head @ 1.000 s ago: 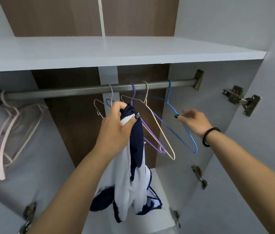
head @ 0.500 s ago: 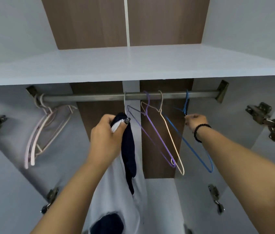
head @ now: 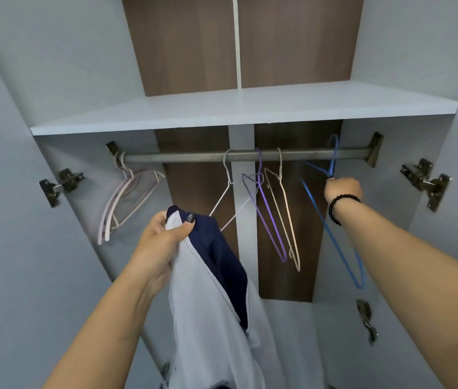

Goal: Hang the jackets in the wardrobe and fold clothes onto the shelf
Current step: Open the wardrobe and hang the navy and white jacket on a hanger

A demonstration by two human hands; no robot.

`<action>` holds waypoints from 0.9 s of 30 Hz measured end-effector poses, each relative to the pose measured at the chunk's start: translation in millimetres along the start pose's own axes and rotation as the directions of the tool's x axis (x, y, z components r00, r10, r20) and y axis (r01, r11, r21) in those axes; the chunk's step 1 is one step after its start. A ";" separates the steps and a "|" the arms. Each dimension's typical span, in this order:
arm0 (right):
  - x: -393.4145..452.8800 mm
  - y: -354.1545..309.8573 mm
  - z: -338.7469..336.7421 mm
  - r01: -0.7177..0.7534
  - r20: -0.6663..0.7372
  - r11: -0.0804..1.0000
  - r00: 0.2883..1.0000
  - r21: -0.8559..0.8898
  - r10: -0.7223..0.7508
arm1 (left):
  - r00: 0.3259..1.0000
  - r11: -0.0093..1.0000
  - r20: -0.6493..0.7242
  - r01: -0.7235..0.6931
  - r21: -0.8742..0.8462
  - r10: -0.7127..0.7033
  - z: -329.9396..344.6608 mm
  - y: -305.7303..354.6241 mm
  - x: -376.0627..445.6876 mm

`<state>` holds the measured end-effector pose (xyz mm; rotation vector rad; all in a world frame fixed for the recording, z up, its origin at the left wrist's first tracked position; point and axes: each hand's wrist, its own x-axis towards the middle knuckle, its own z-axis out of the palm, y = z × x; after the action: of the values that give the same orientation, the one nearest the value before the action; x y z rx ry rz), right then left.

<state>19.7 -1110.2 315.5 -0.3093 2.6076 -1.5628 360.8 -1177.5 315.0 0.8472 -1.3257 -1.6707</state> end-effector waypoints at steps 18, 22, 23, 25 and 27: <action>-255.7 33.1 -131.7 0.384 0.133 0.907 0.922 -0.174 -0.364 | 0.934 0.731 0.254 -0.354 0.583 0.250 -84.2 -14.0 -115.8; -328.9 33.5 -161.4 0.516 0.266 0.839 0.845 -0.174 -0.464 | 0.861 0.531 0.419 -0.508 0.679 0.287 -108.6 -6.1 -132.8; -343.6 33.0 -167.4 0.533 0.313 0.829 0.827 -0.169 -0.467 | 0.854 0.471 0.425 -0.520 0.713 0.299 -111.9 -2.7 -135.5; -366.5 30.6 -176.9 0.539 0.395 0.833 0.797 -0.126 -0.457 | 0.853 0.380 0.425 -0.516 0.768 0.301 -119.0 3.8 -141.0; -381.5 29.9 -183.4 0.495 0.431 0.869 0.791 -0.031 -0.435 | 0.854 0.326 0.438 -0.514 0.793 0.279 -128.5 9.9 -145.1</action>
<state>355.7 -855.9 364.7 -1.2384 2.4045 -1.2243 539.0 -1102.4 298.6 0.7697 -2.4455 -0.5288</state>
